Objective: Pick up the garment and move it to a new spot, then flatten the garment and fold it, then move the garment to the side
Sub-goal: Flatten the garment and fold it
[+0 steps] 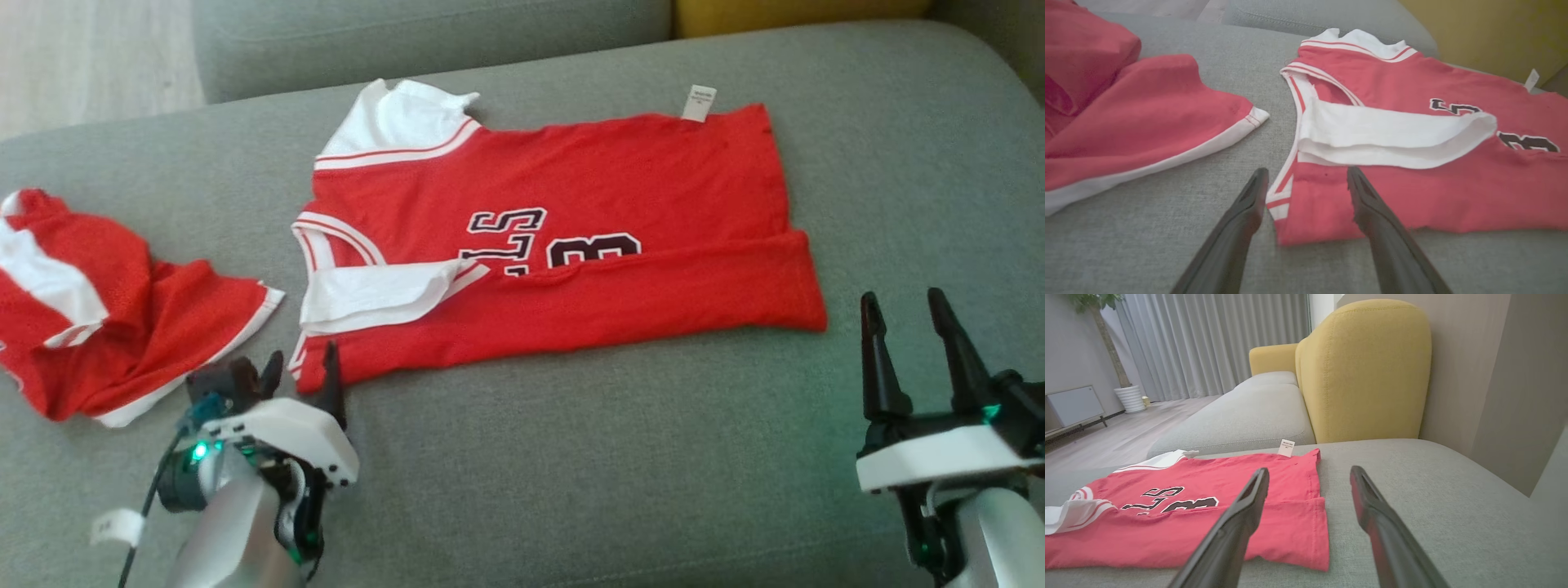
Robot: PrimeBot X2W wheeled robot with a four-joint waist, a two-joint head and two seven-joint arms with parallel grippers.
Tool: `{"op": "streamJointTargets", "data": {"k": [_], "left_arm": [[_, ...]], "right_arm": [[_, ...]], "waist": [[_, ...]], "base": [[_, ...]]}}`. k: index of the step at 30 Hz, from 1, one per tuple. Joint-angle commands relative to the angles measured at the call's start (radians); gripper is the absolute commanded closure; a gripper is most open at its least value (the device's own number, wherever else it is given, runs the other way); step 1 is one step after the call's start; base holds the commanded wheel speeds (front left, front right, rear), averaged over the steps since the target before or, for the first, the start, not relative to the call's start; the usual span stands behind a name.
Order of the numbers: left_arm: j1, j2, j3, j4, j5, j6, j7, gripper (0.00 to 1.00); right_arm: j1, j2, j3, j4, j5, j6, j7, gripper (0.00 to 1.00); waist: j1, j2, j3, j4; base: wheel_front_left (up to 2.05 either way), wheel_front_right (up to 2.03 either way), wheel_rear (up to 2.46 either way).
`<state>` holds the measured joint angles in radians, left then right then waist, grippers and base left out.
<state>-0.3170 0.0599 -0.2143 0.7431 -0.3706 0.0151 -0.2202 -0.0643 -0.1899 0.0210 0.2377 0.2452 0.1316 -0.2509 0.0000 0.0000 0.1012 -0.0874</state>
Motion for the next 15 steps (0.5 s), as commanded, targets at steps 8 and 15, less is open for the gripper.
{"op": "streamJointTargets", "data": {"k": [8, 15], "left_arm": [[-0.128, 0.058, -0.009, 0.125, 0.065, 0.081, 0.074, 0.00], [-0.165, 0.053, -0.044, 0.187, 0.076, 0.064, 0.109, 1.00]], "right_arm": [[-0.050, 0.012, 0.009, -0.046, -0.015, -0.001, -0.011, 0.00], [-0.058, 0.020, -0.003, -0.044, -0.015, -0.001, -0.011, 0.00]], "waist": [[0.0000, 0.0000, 0.038, -0.036], [0.0000, 0.0000, 0.053, -0.039]], "base": [[0.00, 0.00, 0.00], [0.00, 0.00, 0.00]]}}
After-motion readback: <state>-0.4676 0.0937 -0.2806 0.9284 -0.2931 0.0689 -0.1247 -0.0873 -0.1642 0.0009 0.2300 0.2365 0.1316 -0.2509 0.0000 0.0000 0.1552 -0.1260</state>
